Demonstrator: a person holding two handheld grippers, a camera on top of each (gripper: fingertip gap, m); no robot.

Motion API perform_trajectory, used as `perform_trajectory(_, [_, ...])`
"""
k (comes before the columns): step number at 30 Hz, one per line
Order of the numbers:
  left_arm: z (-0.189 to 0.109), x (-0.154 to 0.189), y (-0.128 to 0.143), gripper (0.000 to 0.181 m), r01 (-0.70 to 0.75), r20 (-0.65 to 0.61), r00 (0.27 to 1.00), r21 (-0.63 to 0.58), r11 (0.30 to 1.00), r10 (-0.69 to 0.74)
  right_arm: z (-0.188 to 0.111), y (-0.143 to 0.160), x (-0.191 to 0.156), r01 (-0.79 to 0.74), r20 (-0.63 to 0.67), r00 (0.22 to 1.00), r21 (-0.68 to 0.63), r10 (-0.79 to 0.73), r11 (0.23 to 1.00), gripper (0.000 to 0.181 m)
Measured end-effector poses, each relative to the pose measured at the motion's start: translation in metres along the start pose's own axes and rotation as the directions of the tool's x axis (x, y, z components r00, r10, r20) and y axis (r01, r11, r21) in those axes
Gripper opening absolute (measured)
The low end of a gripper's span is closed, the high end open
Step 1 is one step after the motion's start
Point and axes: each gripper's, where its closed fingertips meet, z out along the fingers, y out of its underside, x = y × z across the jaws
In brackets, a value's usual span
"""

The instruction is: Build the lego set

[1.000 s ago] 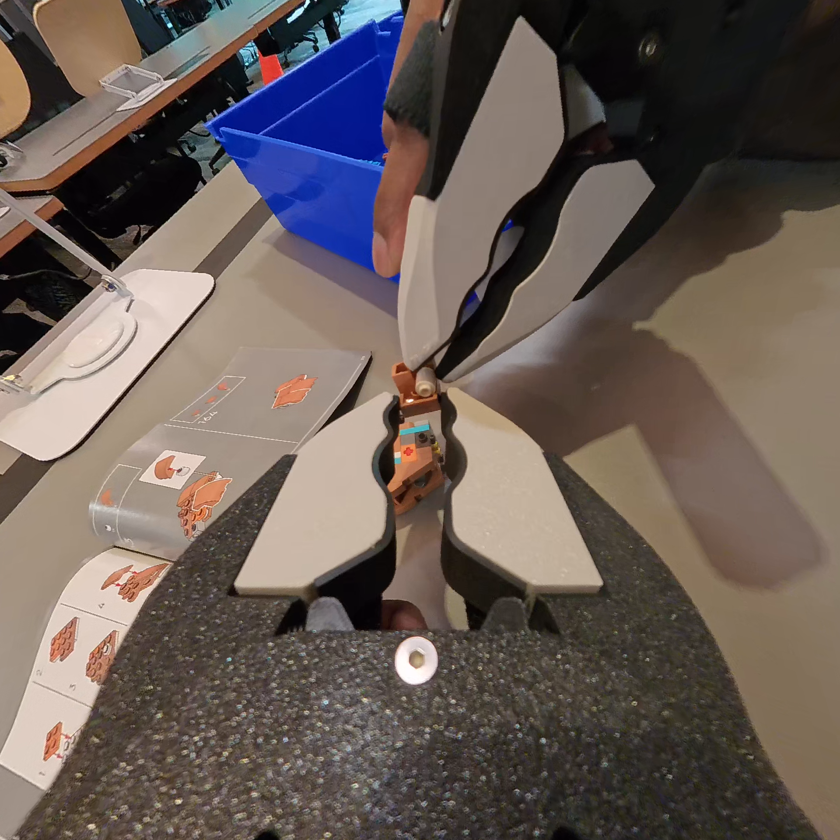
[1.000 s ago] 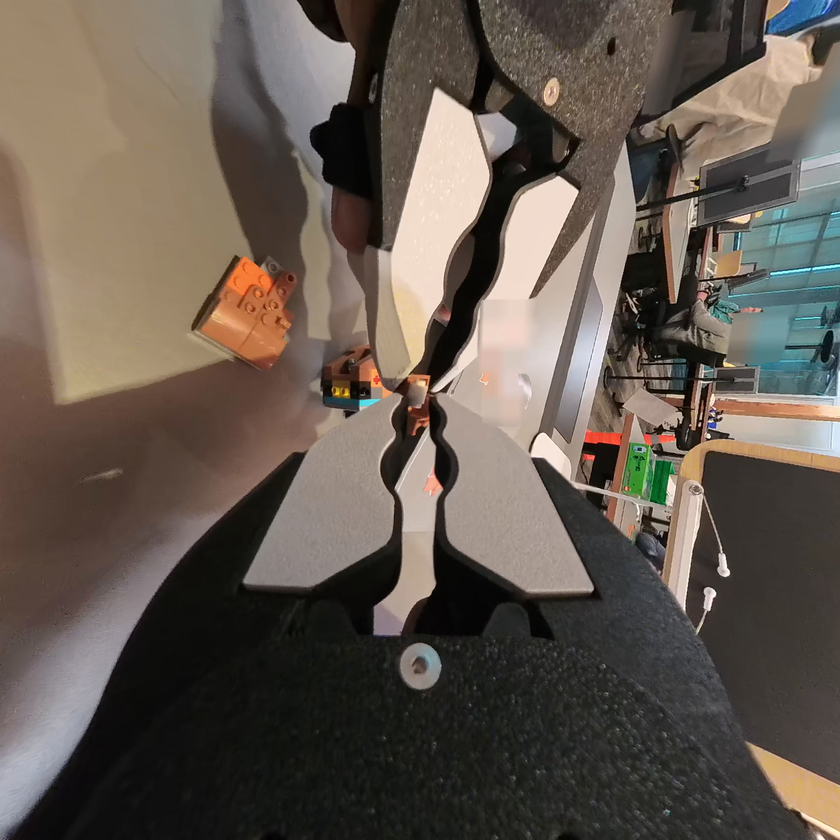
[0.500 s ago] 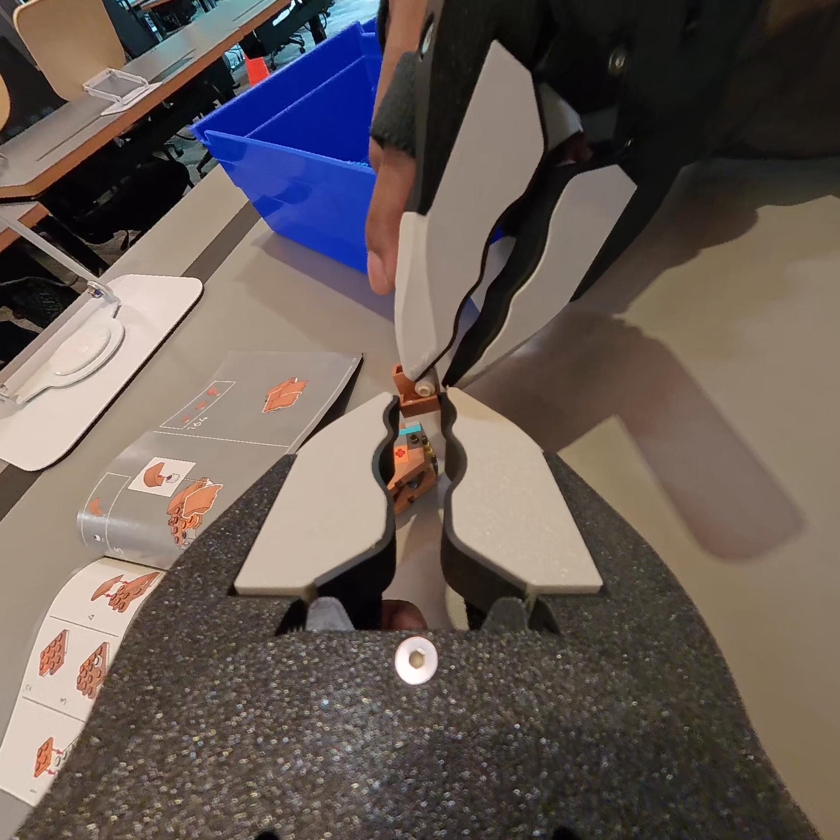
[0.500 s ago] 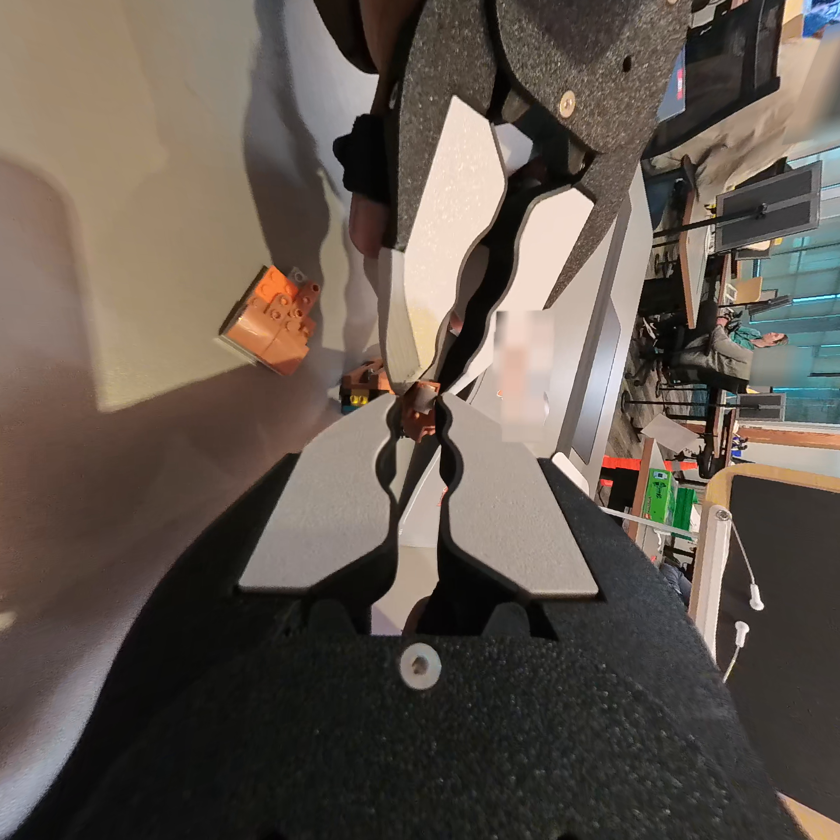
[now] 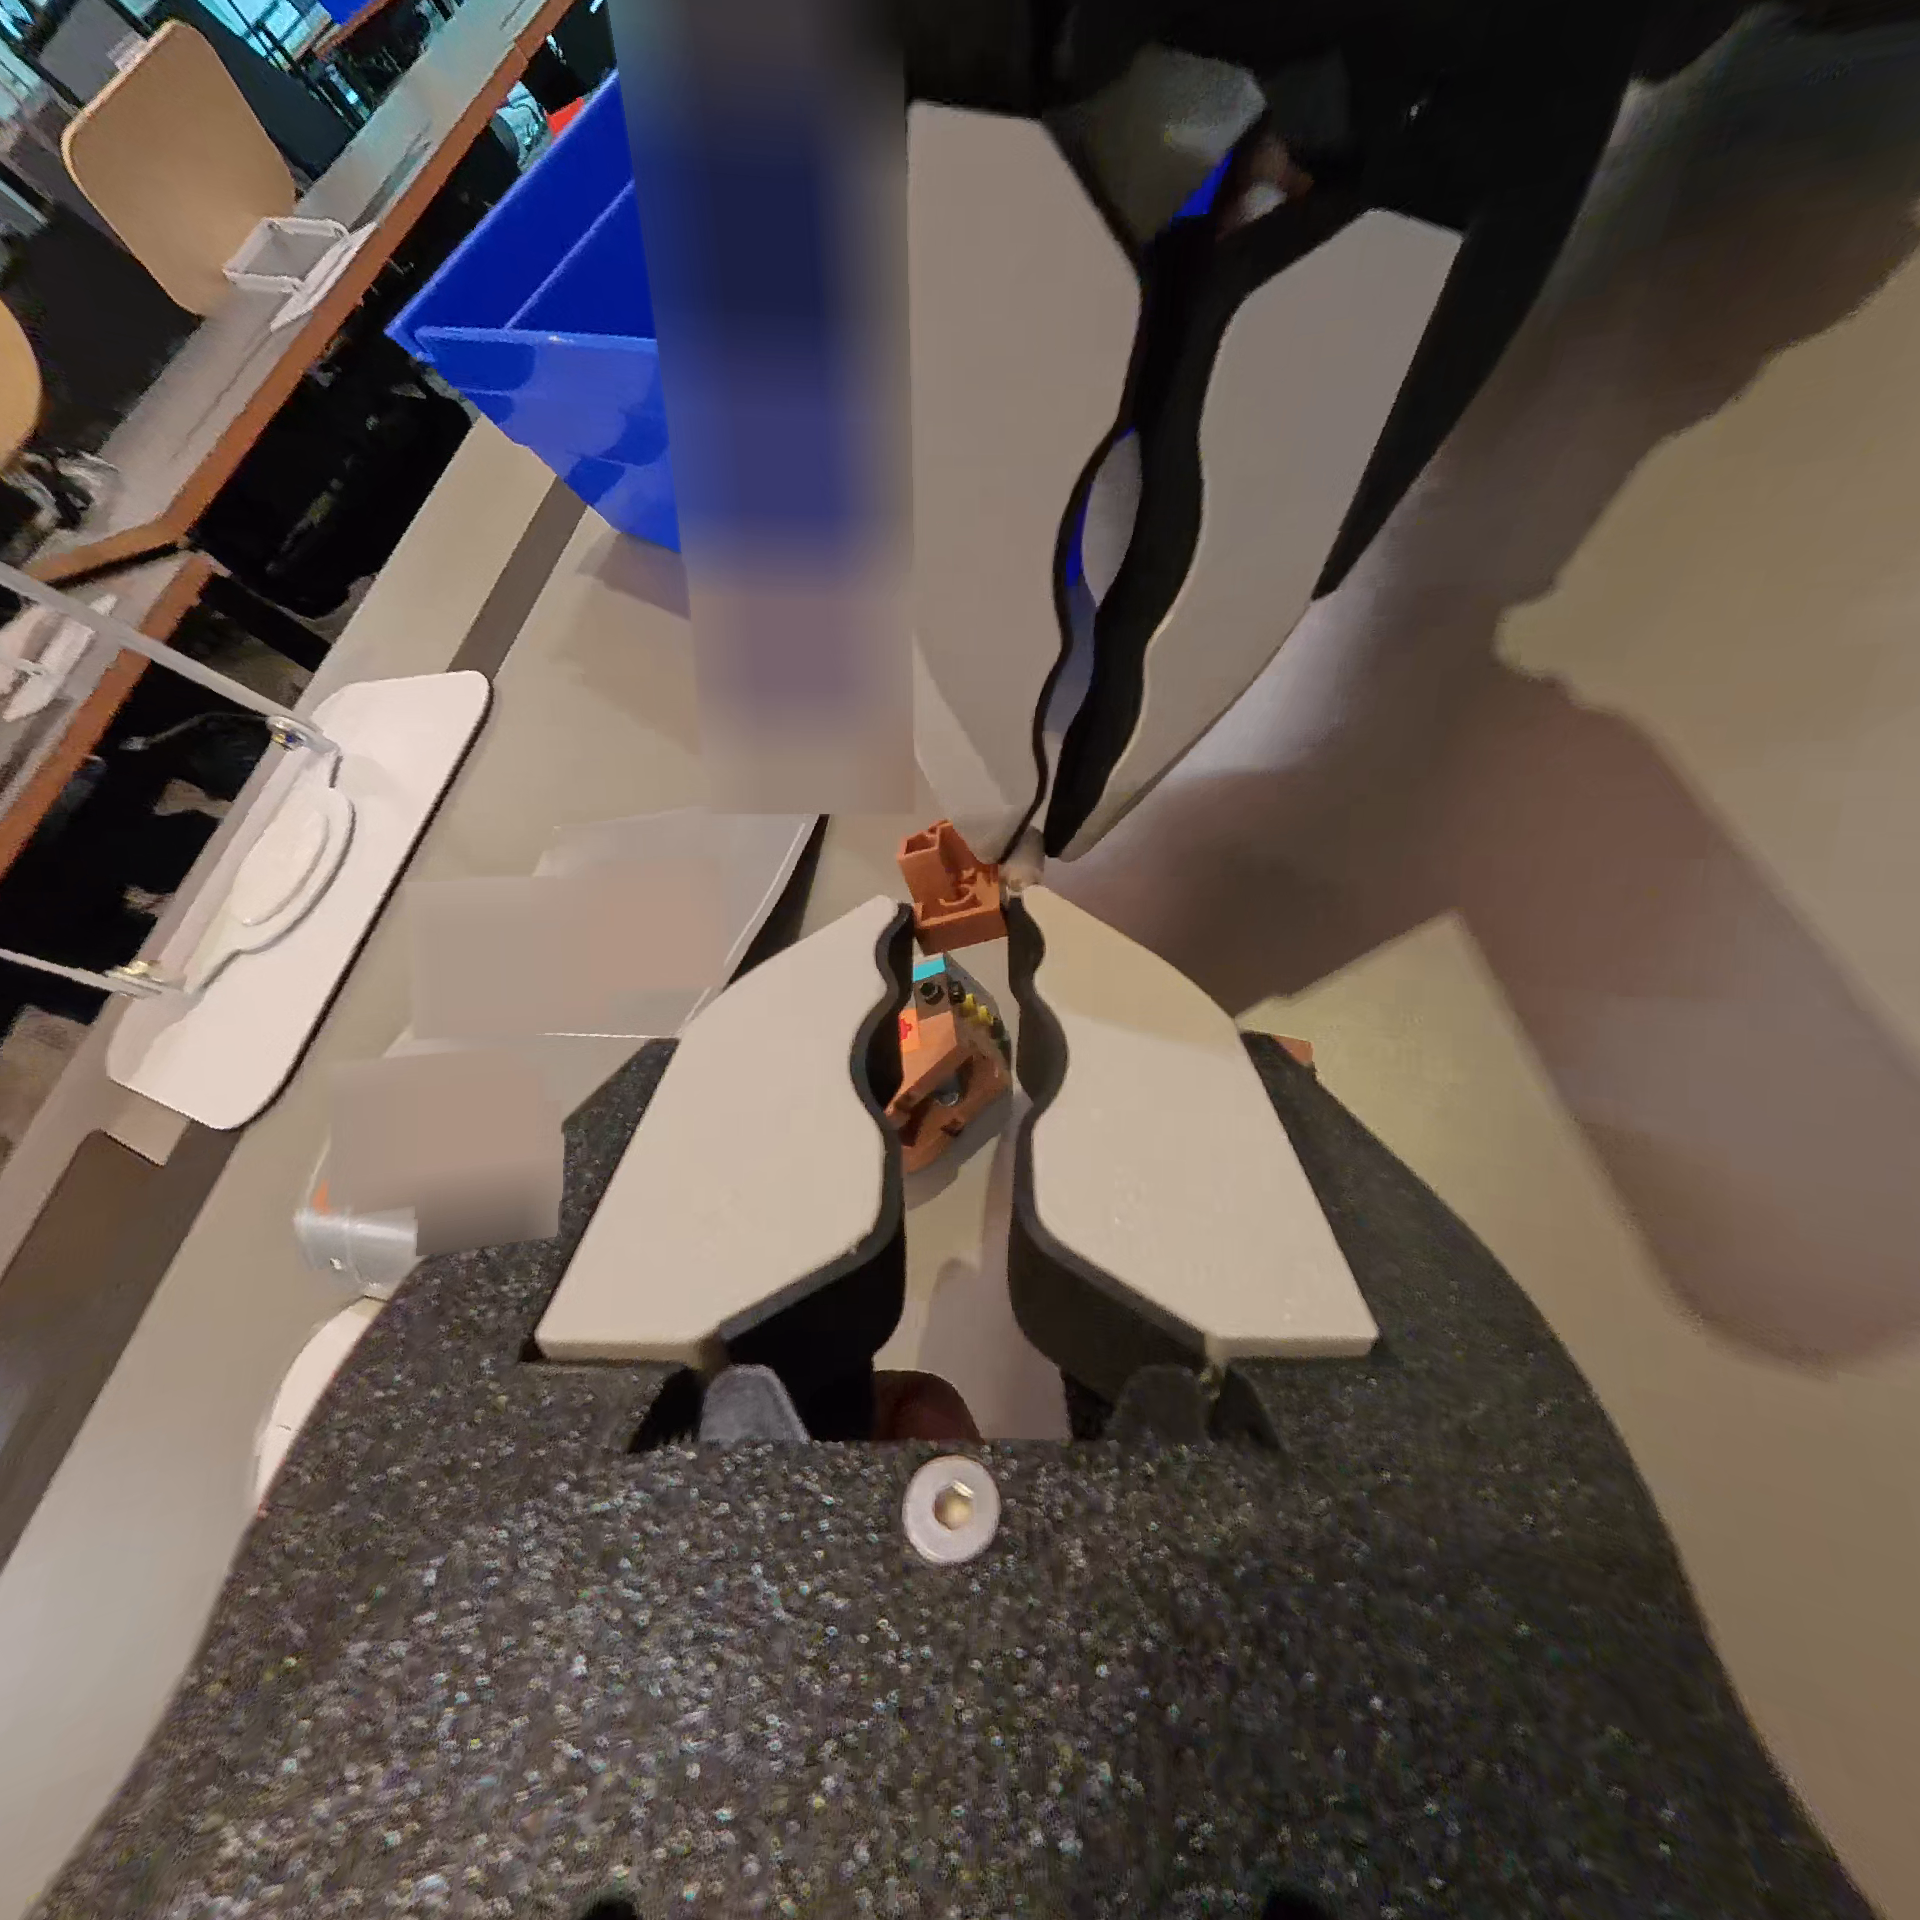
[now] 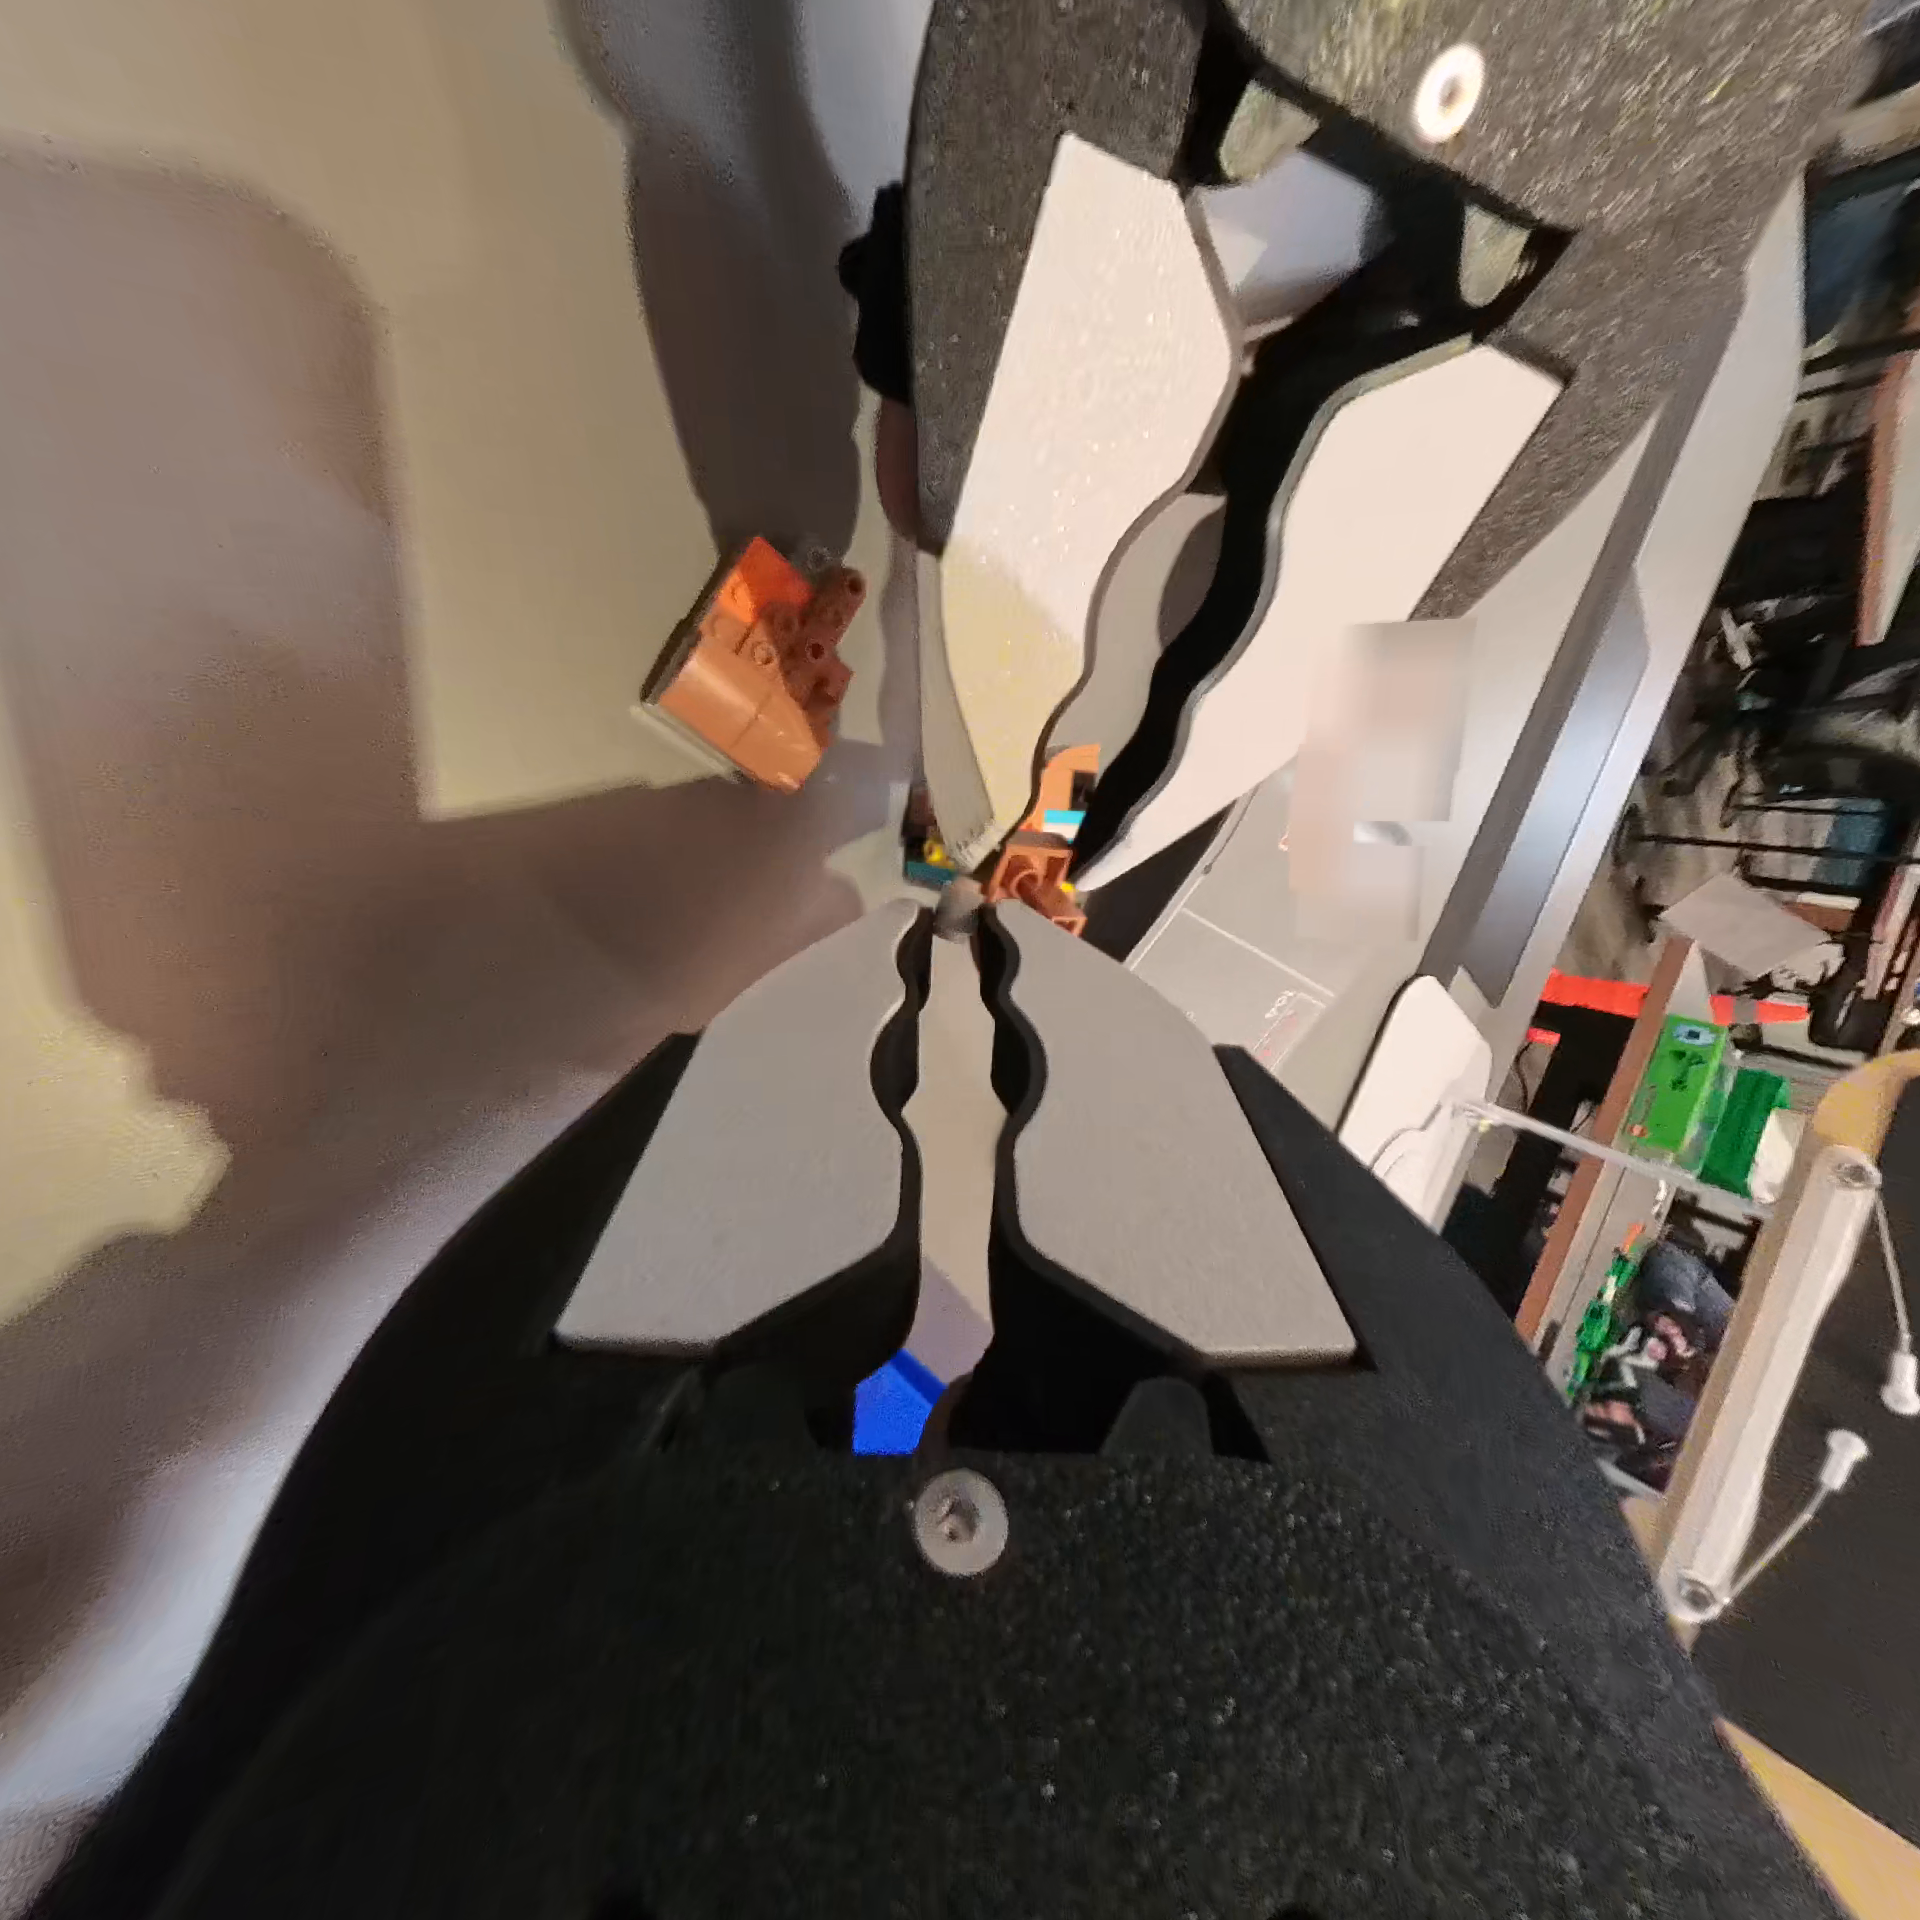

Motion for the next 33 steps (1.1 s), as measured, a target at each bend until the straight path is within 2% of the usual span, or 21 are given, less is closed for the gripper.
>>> perform_trajectory(5, [0.004, 0.005, 0.005, 0.017, -0.106, 0.023, 0.994, -0.05, 0.993, 0.107, -0.003, 0.0, 0.001, -0.064, 0.023, 0.998, -0.018, 0.064, 0.998, 0.008])
perform_trajectory(8, [0.005, 0.008, 0.004, 0.017, -0.126, 0.021, 0.992, -0.049, 0.991, 0.127, -0.005, -0.002, 0.002, -0.106, 0.036, 0.994, -0.01, 0.106, 0.994, 0.008])
perform_trajectory(12, [0.005, 0.007, 0.004, 0.017, -0.127, 0.024, 0.991, -0.053, 0.991, 0.128, -0.001, 0.001, 0.0, -0.075, 0.017, 0.997, -0.06, 0.076, 0.995, 0.008])
perform_trajectory(18, [0.006, 0.007, 0.005, 0.017, -0.097, 0.021, 0.995, -0.059, 0.994, 0.098, 0.002, 0.003, 0.001, -0.028, -0.02, 0.999, -0.123, 0.026, 0.992, 0.008])
perform_trajectory(23, [0.004, 0.007, 0.0, 0.017, -0.021, -0.004, 1.0, -0.018, 1.0, 0.02, 0.006, 0.006, 0.001, 0.023, -0.048, 0.998, -0.175, -0.032, 0.984, 0.007])
perform_trajectory(33, [0.002, 0.005, -0.003, 0.017, 0.015, -0.016, 1.0, 0.01, 1.0, -0.015, 0.005, 0.004, 0.003, 0.05, -0.068, 0.996, -0.166, -0.062, 0.985, 0.007])
